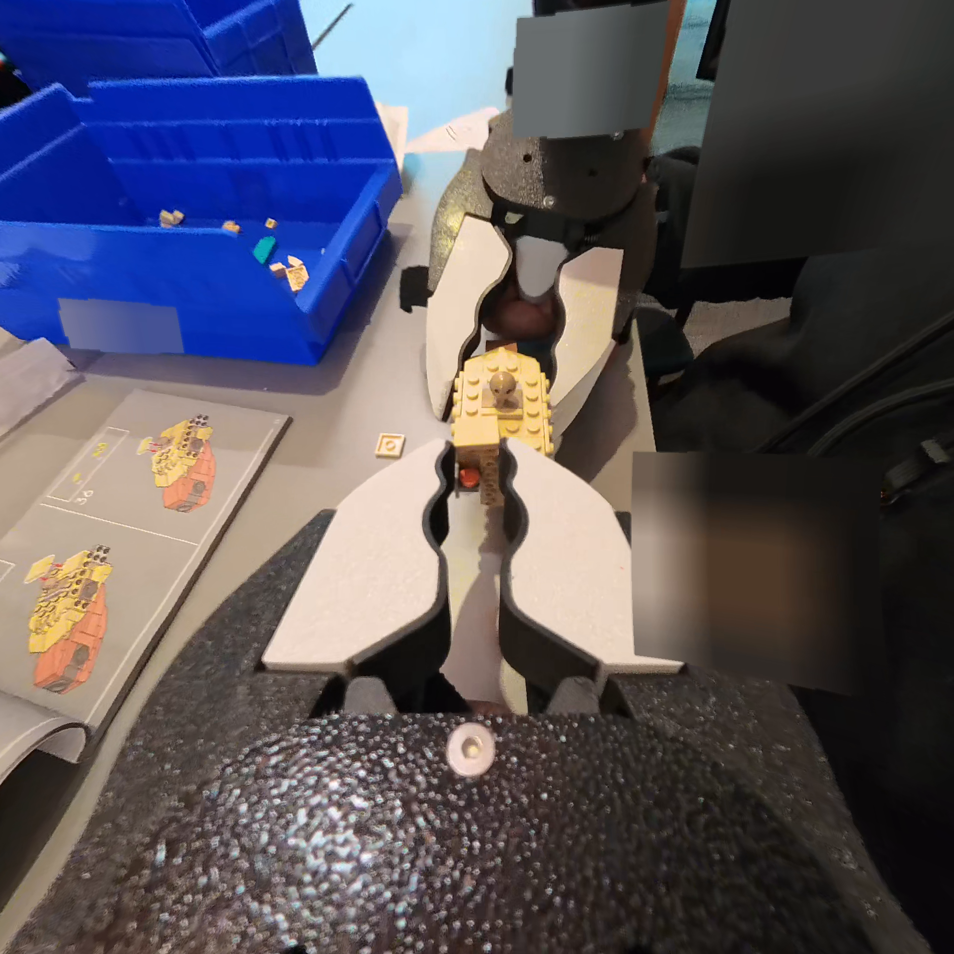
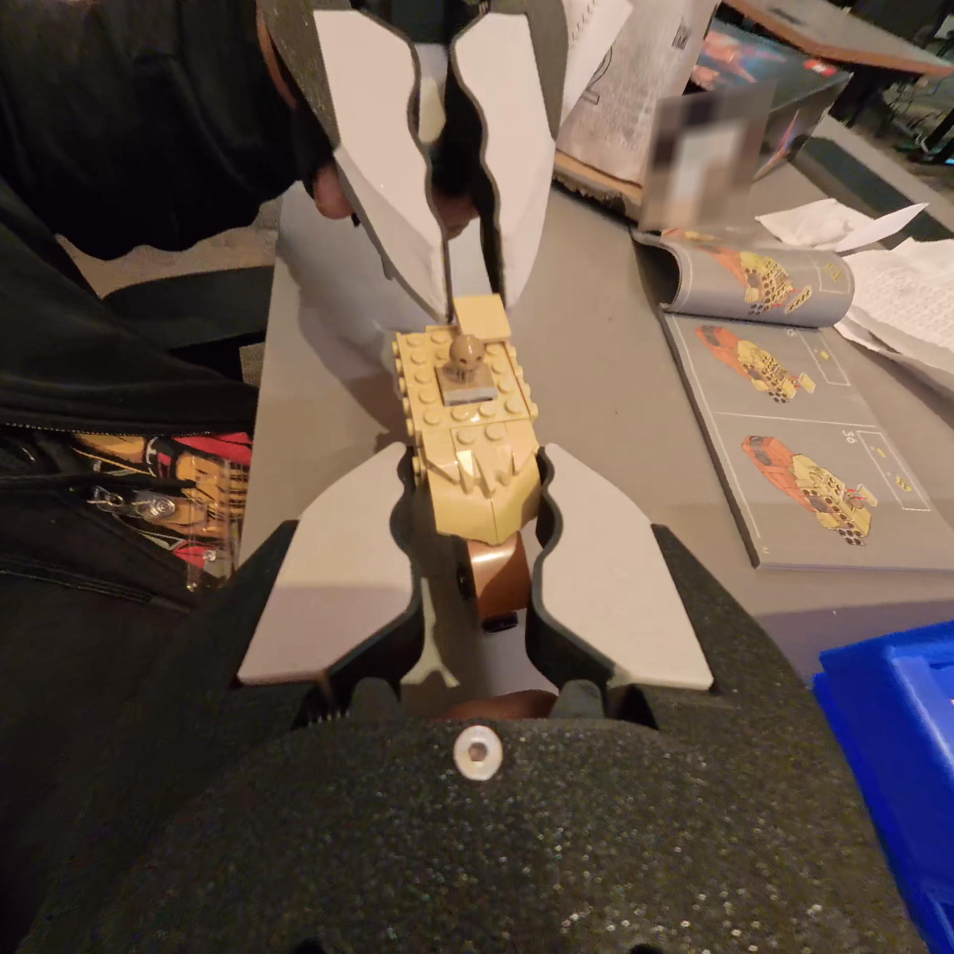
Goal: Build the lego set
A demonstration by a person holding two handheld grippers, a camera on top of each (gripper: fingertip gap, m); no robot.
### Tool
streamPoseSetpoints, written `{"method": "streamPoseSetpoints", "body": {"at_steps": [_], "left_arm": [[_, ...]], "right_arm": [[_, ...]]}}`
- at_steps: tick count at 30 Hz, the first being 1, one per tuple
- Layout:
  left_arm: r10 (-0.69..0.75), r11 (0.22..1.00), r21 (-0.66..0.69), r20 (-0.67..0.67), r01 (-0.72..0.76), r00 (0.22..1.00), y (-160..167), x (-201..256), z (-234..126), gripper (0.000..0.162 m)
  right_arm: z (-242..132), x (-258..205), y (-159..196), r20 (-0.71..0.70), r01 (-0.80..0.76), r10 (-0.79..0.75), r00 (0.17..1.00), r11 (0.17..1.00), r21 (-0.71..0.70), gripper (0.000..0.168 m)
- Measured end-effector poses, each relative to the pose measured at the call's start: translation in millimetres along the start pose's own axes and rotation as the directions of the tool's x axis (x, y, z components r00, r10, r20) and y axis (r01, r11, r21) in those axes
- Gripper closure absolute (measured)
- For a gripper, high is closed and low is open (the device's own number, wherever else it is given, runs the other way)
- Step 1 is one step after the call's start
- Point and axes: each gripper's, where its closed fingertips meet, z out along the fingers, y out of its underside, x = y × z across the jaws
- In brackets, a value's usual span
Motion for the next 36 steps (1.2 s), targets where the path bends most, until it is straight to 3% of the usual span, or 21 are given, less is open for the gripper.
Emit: {"method": "streamPoseSetpoints", "body": {"at_steps": [13, 36], "left_arm": [[-0.010, 0.981, -0.192, -0.024, 0.005, 1.000, -2.9, 6.8, 2.6, 0.146], [0.000, 0.977, -0.212, -0.020, -0.004, 1.000, -10.2, 10.3, 0.0, 0.141]], "right_arm": [[-3.7, -2.9, -1.7, -0.016, -0.005, 0.005, 1.000, 0.999, 0.045, 0.124], [-6.0, -7.8, -7.0, 0.015, -0.009, 0.008, 1.000, 0.996, 0.083, 0.124]]}}
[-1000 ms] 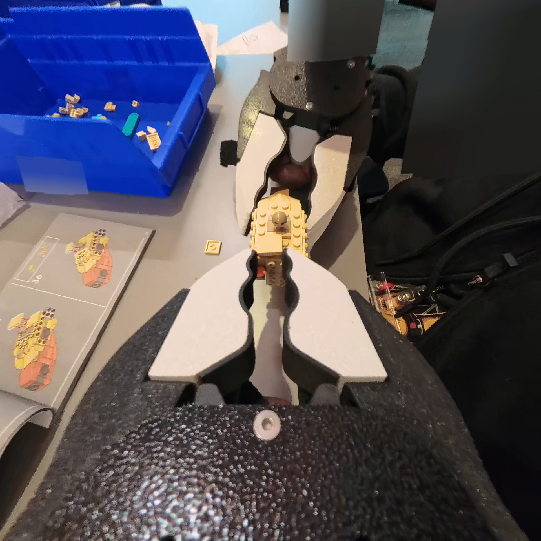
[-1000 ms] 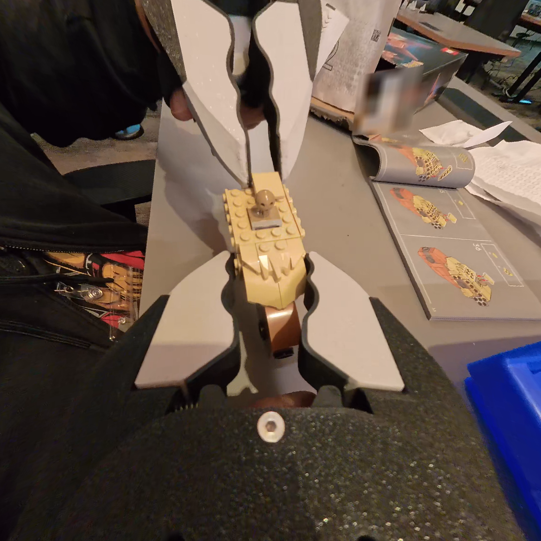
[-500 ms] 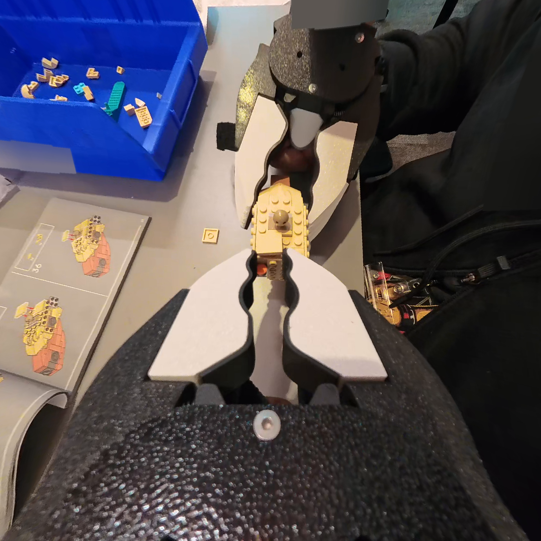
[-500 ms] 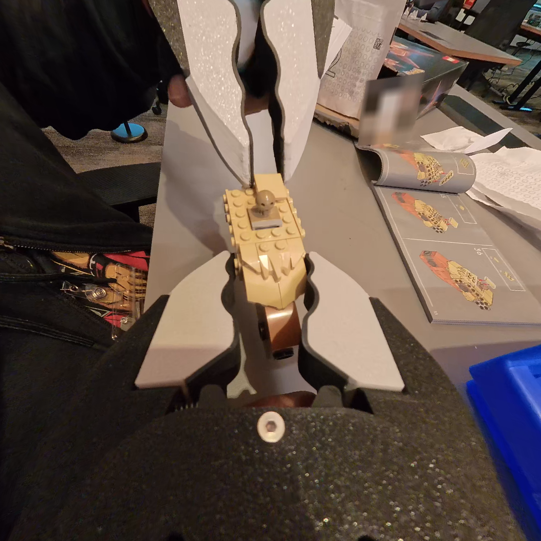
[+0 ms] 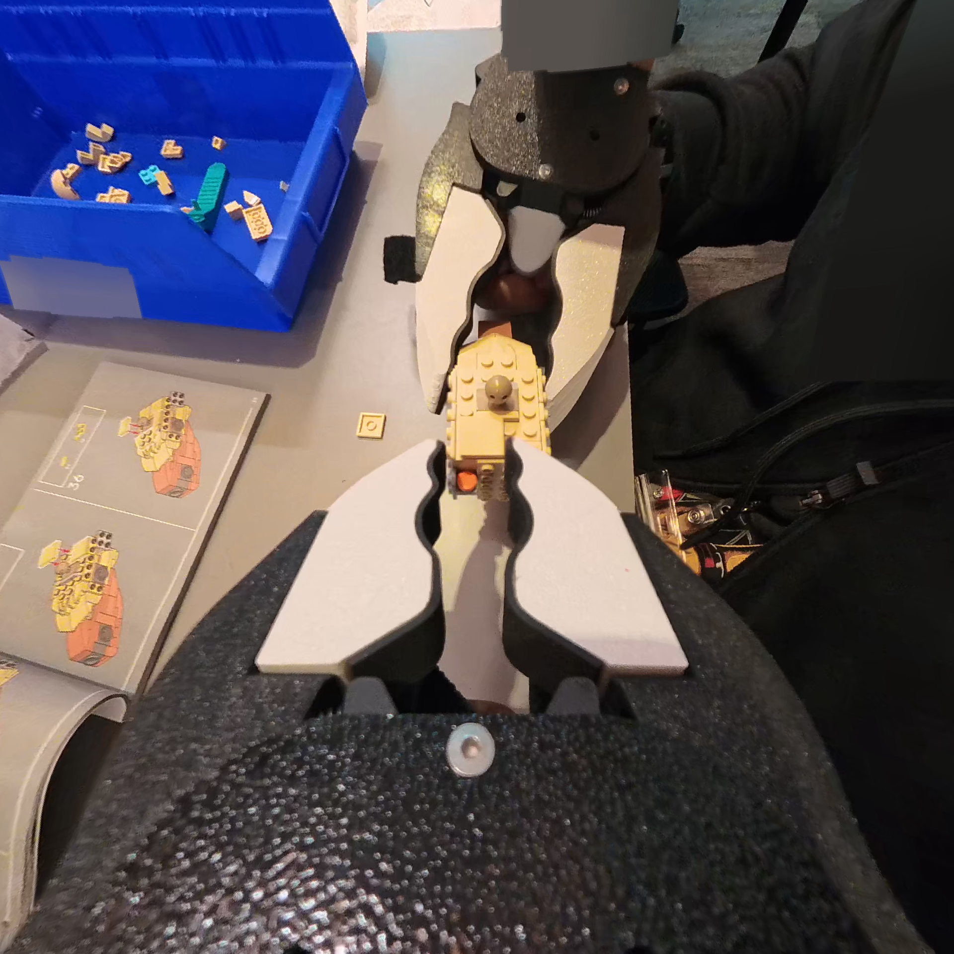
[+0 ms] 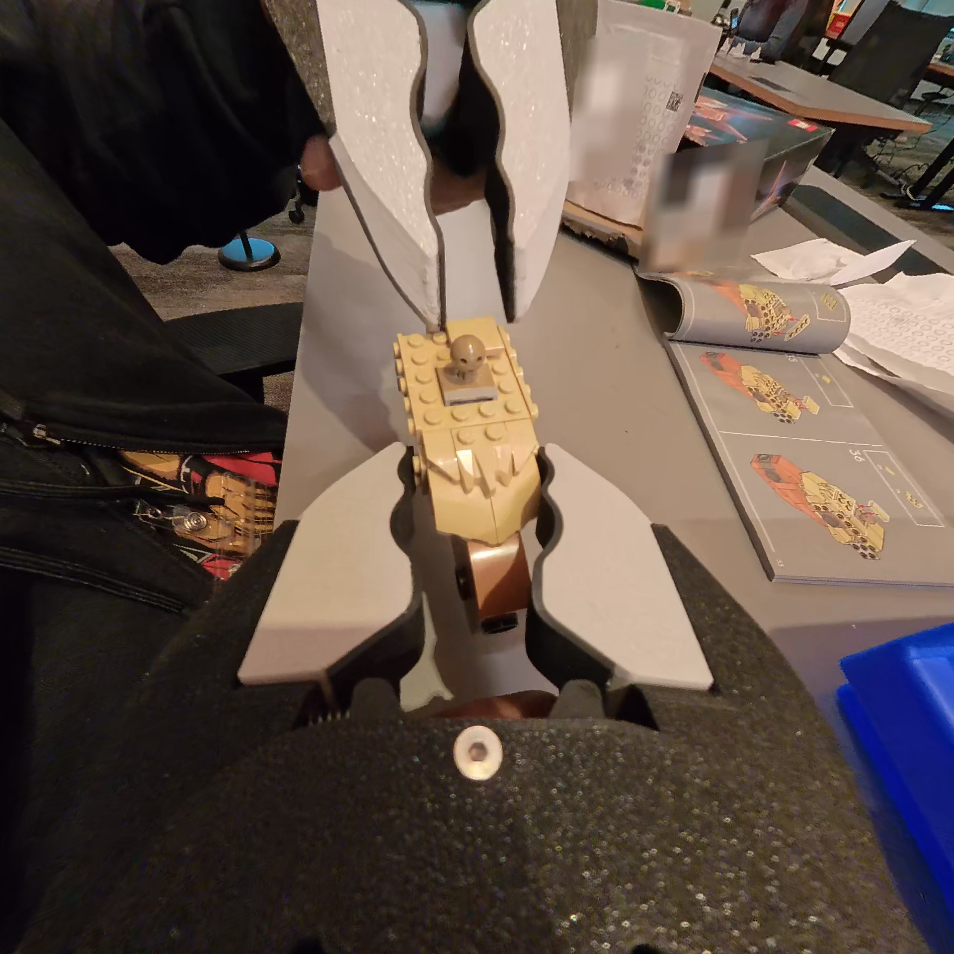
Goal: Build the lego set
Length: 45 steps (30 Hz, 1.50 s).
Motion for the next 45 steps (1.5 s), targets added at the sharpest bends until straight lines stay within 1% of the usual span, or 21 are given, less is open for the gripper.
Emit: {"method": "streamPoseSetpoints", "body": {"at_steps": [9, 16, 25, 28, 35, 37, 40, 43, 45], "left_arm": [[-0.055, 0.998, 0.030, -0.017, 0.055, 0.998, -1, 2, -3, 0.140], [0.016, 0.999, 0.044, 0.033, -0.018, 0.999, -7, 1, -4, 0.140], [-0.041, 0.999, 0.019, -0.010, 0.041, 0.999, -7, 4, 2, 0.144], [-0.054, 0.998, 0.019, 0.000, 0.054, 0.999, -7, 2, 3, 0.144], [-0.028, 0.999, 0.030, 0.001, 0.028, 1.000, -9, 3, 1, 0.143], [0.020, 0.998, 0.057, 0.030, -0.022, 0.999, -13, 1, -3, 0.140], [0.167, 0.976, 0.121, 0.102, -0.179, 0.981, -19, -4, -15, 0.137], [0.375, 0.905, 0.158, 0.144, -0.396, 0.916, -20, -1, -25, 0.132], [0.486, 0.852, 0.138, 0.154, -0.505, 0.861, -17, 2, -27, 0.127]], "right_arm": [[-1, -1, -2, -0.001, 0.010, -0.010, 1.000, 1.000, 0.003, 0.124], [0, 0, -2, -0.009, 0.011, -0.011, 1.000, 1.000, -0.001, 0.124], [0, 1, -2, -0.016, 0.007, -0.007, 1.000, 1.000, -0.001, 0.124], [0, 1, -2, -0.015, 0.003, -0.003, 1.000, 1.000, 0.000, 0.124], [0, 1, -2, -0.013, -0.002, 0.002, 1.000, 1.000, 0.005, 0.124], [-1, 1, -3, -0.004, -0.017, 0.017, 1.000, 1.000, 0.011, 0.124], [-3, 1, -5, 0.029, -0.059, 0.058, 0.998, 0.998, 0.022, 0.124], [-7, 3, -8, 0.073, -0.119, 0.116, 0.991, 0.992, 0.032, 0.124], [-9, 2, -10, 0.110, -0.145, 0.141, 0.984, 0.989, 0.036, 0.124]]}}
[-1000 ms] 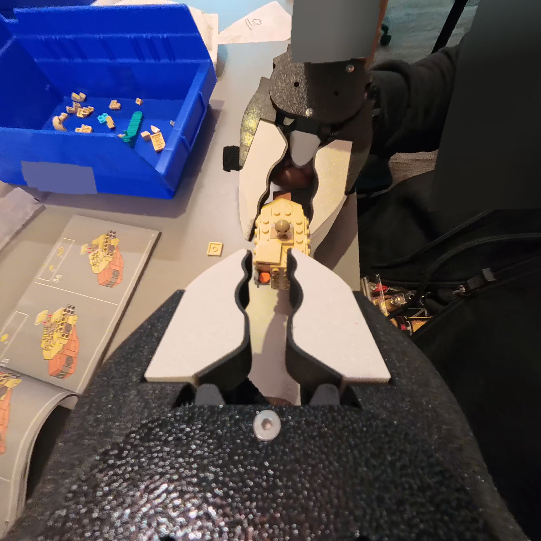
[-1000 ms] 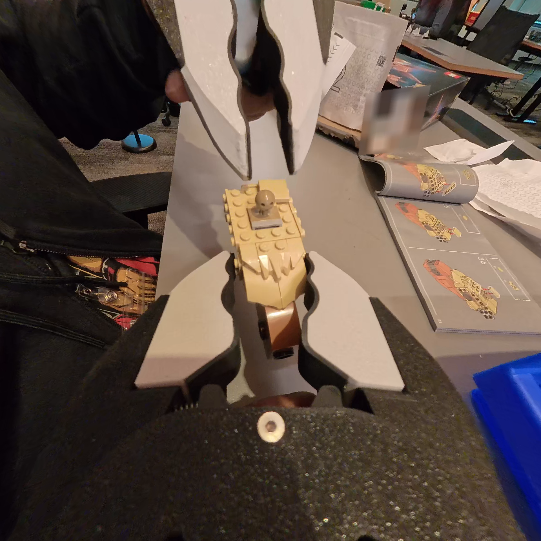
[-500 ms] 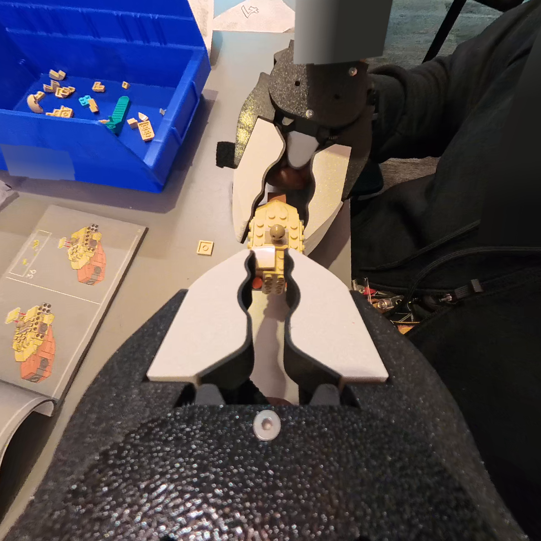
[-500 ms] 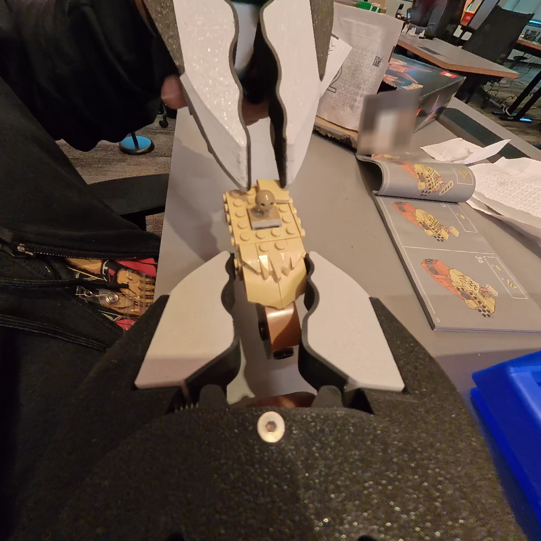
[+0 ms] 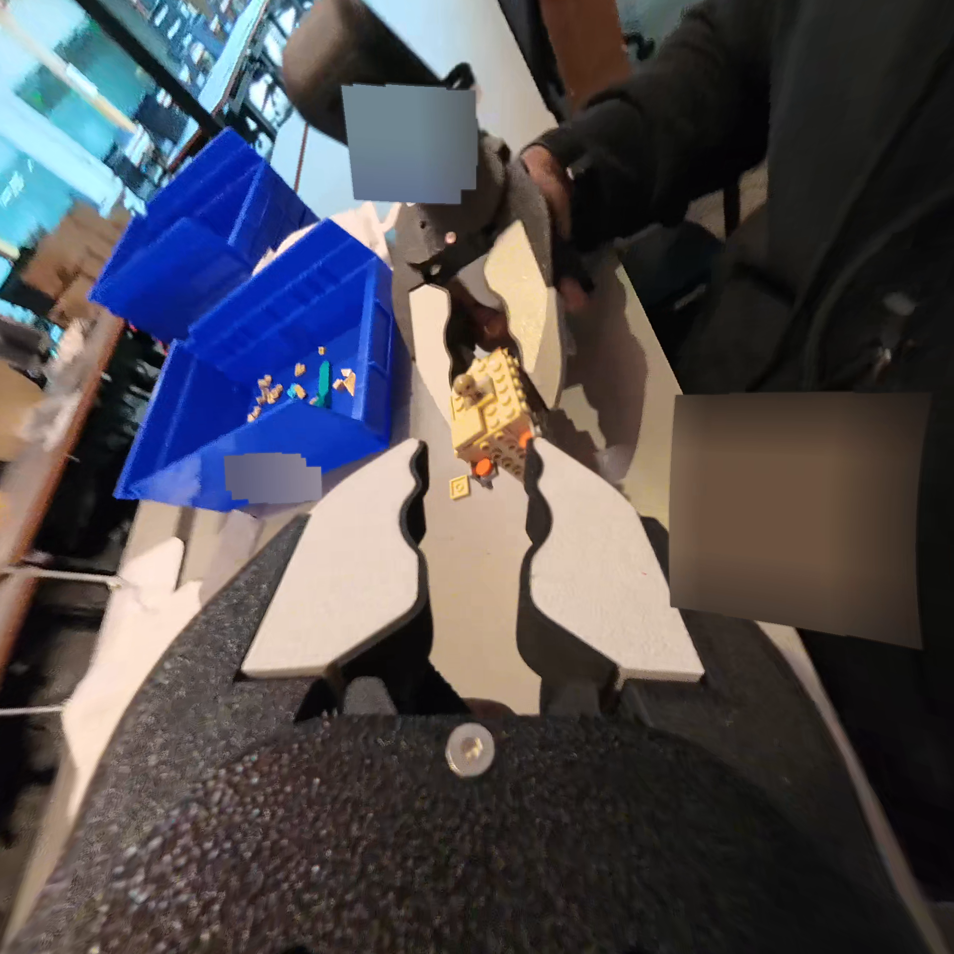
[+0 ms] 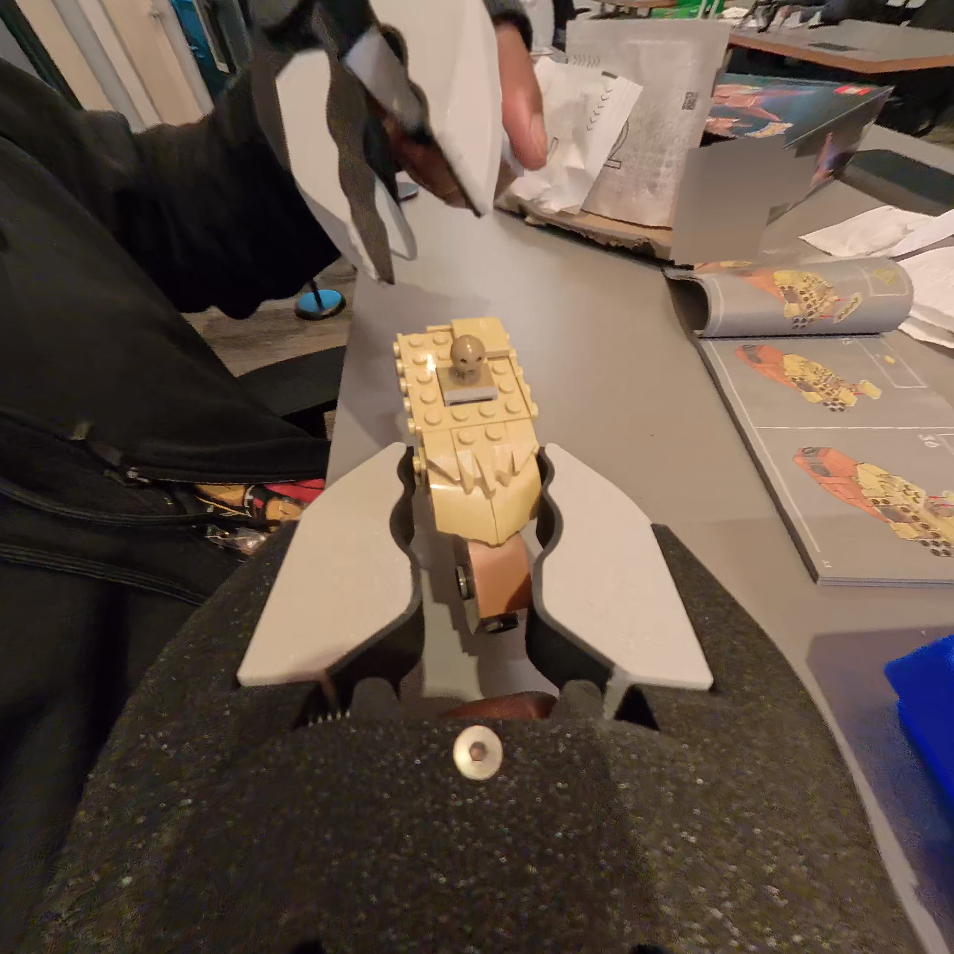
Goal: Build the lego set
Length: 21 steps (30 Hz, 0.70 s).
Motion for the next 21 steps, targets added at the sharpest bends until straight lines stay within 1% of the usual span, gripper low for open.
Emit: {"method": "streamPoseSetpoints", "body": {"at_steps": [3, 5, 8, 13, 17, 21], "left_arm": [[0.132, 0.991, 0.010, 0.028, -0.132, 0.991, 0, -4, -2, 0.115], [0.189, 0.980, 0.063, 0.034, -0.191, 0.981, -4, -3, -3, 0.108], [0.264, 0.952, 0.136, 0.075, -0.273, 0.961, -14, 0, -1, 0.107], [0.394, 0.907, 0.097, 0.139, -0.409, 0.908, -16, 3, 7, 0.101], [0.488, 0.863, 0.051, 0.179, -0.503, 0.855, -18, 7, 11, 0.097], [0.549, 0.828, -0.002, 0.203, -0.560, 0.811, -16, 9, 13, 0.094]], "right_arm": [[-3, -3, -5, 0.058, -0.024, 0.023, 0.998, 1.000, 0.013, 0.124], [-5, -5, -9, 0.095, -0.042, 0.040, 0.995, 0.999, 0.023, 0.124], [-9, -7, -13, 0.142, -0.057, 0.052, 0.989, 0.998, 0.030, 0.124], [-13, -8, -17, 0.185, -0.046, 0.041, 0.982, 0.999, 0.023, 0.124], [-14, -9, -22, 0.191, -0.030, 0.026, 0.981, 0.999, 0.020, 0.124], [-11, -11, -24, 0.194, -0.022, 0.020, 0.981, 1.000, 0.008, 0.124]]}}
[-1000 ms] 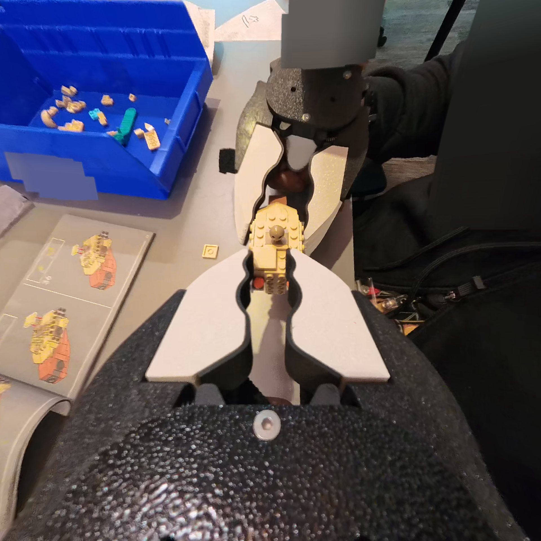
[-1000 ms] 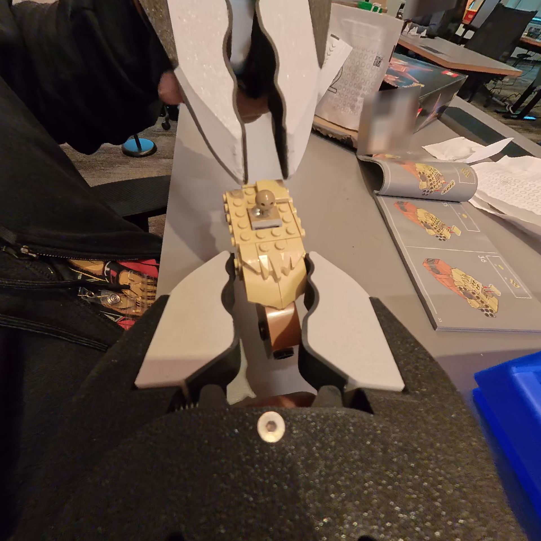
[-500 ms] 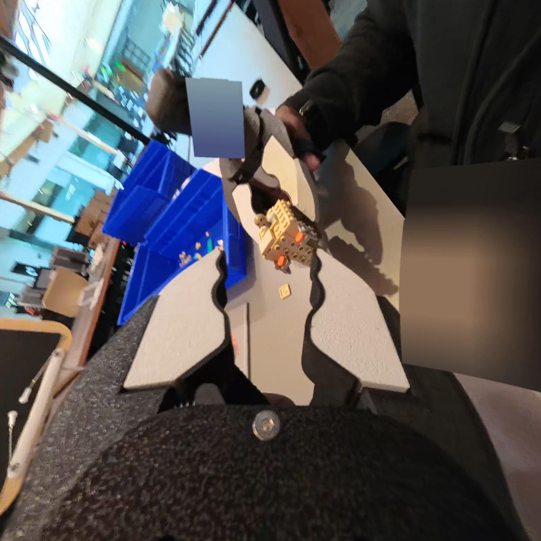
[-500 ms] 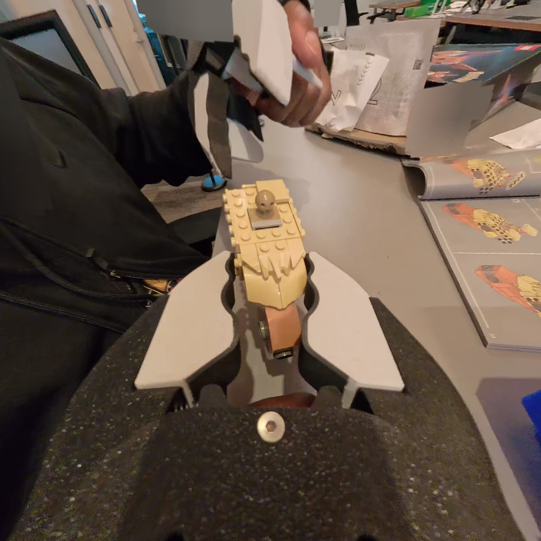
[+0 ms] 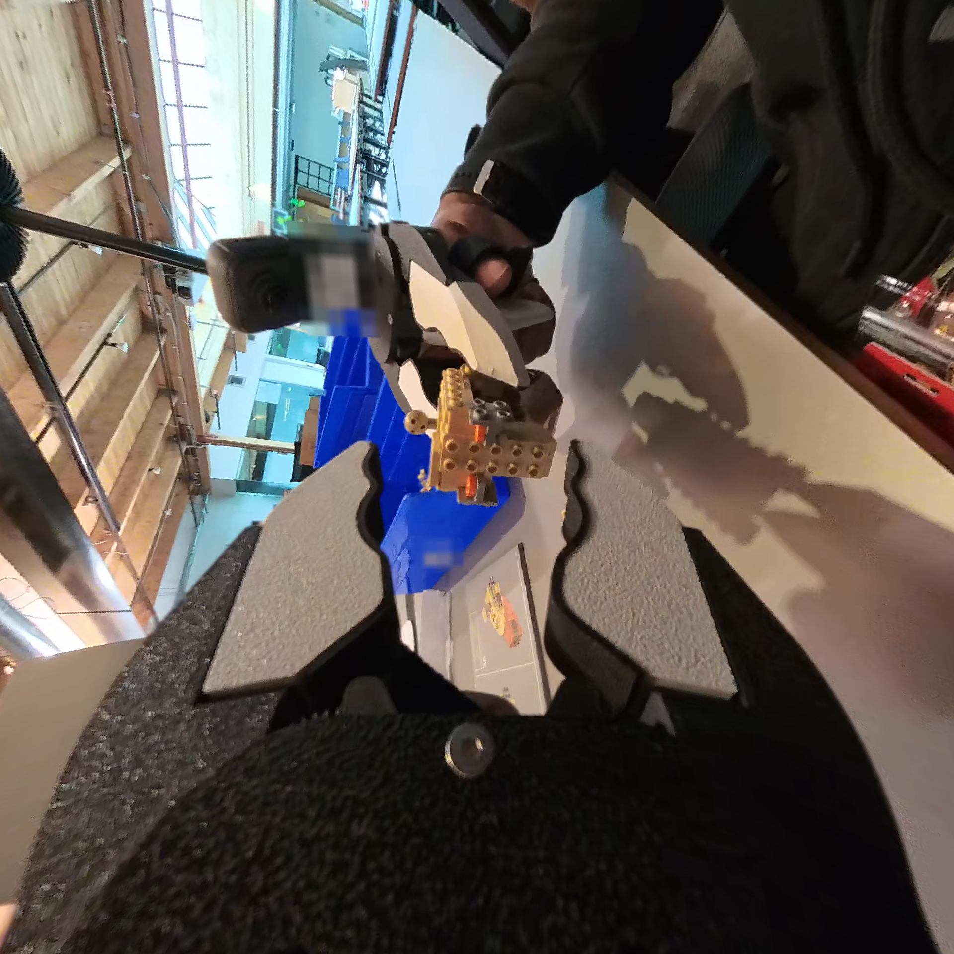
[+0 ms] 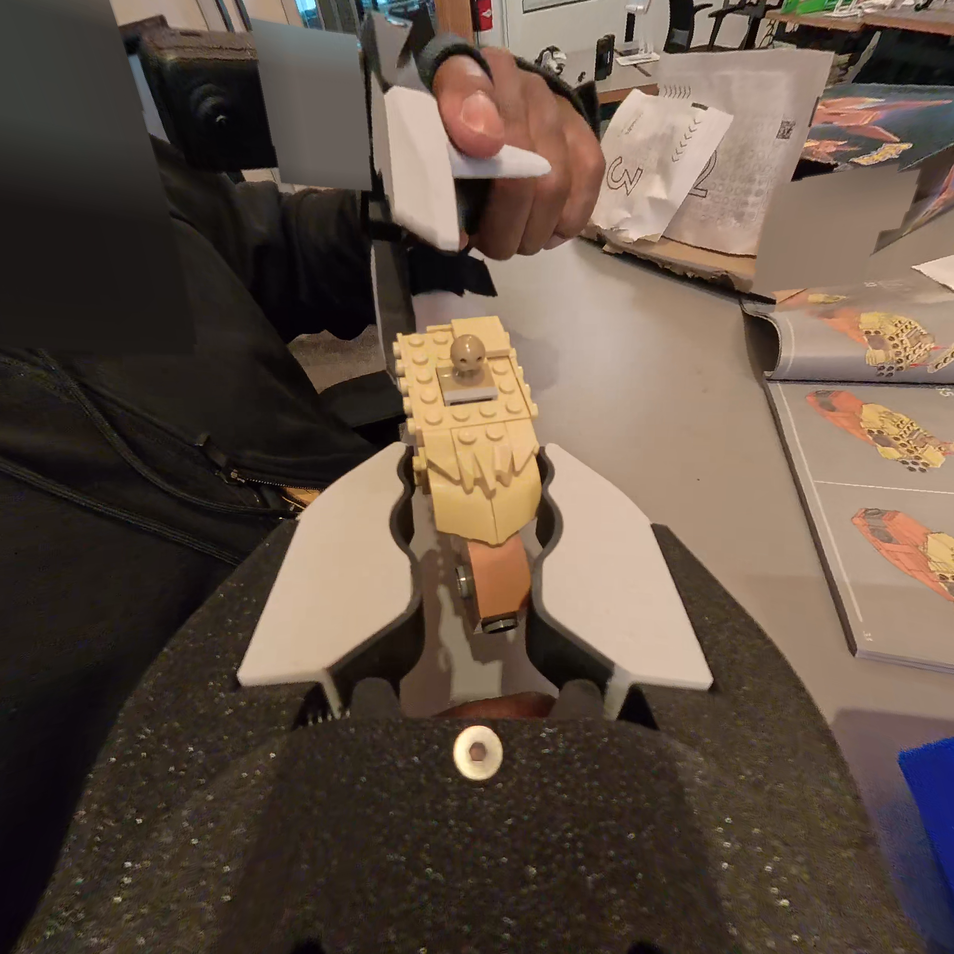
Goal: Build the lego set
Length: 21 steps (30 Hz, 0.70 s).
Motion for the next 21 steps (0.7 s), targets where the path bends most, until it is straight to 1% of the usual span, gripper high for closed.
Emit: {"method": "streamPoseSetpoints", "body": {"at_steps": [6, 11, 14, 17, 19, 21], "left_arm": [[0.022, 0.999, -0.045, -0.032, -0.023, 0.999, 7, 7, 1, 0.094], [0.066, 0.996, -0.058, -0.024, -0.067, 0.998, 10, 8, 4, 0.097], [0.085, 0.994, -0.065, -0.003, -0.085, 0.996, 11, 6, 6, 0.099], [0.110, 0.991, -0.072, 0.014, -0.108, 0.994, 11, 4, 8, 0.104], [0.122, 0.990, -0.076, 0.036, -0.119, 0.992, 11, 1, 8, 0.111], [0.142, 0.987, -0.082, 0.045, -0.138, 0.989, 10, -1, 7, 0.112]], "right_arm": [[6, -3, -1, 0.010, 0.010, -0.010, 1.000, 1.000, -0.023, 0.124], [5, -2, -3, 0.012, 0.010, -0.010, 1.000, 1.000, -0.012, 0.124], [4, -2, -5, 0.006, 0.010, -0.010, 1.000, 1.000, -0.001, 0.124], [3, -3, -9, 0.003, 0.011, -0.011, 1.000, 1.000, 0.014, 0.124], [3, -3, -10, -0.006, 0.018, -0.018, 1.000, 1.000, 0.013, 0.124], [3, -3, -12, -0.015, 0.019, -0.019, 1.000, 1.000, 0.019, 0.124]]}}
